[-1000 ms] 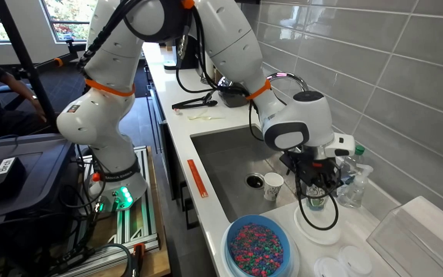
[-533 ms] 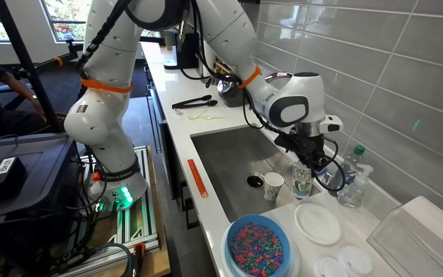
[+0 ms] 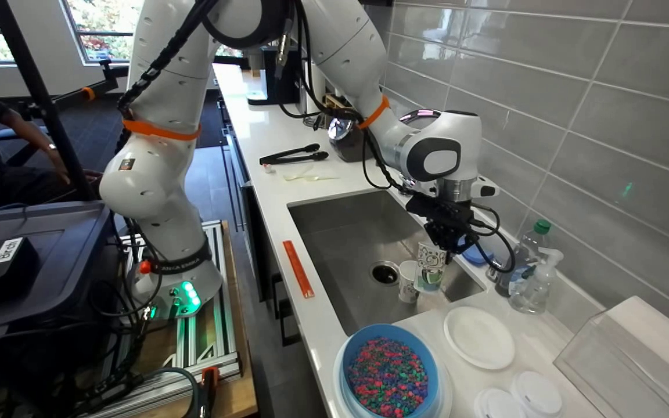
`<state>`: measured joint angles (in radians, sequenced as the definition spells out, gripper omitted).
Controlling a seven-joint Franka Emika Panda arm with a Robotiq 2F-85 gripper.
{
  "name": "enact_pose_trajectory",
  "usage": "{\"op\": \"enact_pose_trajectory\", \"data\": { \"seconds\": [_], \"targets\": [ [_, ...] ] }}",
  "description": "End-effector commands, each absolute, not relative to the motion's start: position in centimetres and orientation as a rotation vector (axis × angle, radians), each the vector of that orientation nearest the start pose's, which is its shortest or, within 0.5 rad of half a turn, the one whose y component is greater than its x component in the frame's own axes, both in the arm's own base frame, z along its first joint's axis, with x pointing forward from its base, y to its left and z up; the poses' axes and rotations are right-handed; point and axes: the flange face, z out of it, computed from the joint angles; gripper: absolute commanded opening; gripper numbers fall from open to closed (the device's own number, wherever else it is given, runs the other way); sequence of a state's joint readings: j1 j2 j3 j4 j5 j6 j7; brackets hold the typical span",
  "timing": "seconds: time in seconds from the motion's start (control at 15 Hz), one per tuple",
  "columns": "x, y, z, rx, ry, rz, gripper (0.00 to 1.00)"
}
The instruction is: Put the cup inside the sink then pour into it from the other cup
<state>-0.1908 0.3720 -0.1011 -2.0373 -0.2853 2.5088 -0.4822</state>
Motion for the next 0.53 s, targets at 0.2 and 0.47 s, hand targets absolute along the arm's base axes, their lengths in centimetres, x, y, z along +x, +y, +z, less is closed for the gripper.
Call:
{"op": "enact_pose_trajectory", "data": {
  "seconds": [0.2,0.47],
  "targets": [
    [59.4,-15.8,25.2,-3.217,-0.911,0.191,0.01],
    [60.2,-14.8,24.0,-3.157,-1.009,0.290,0.01]
  ]
}}
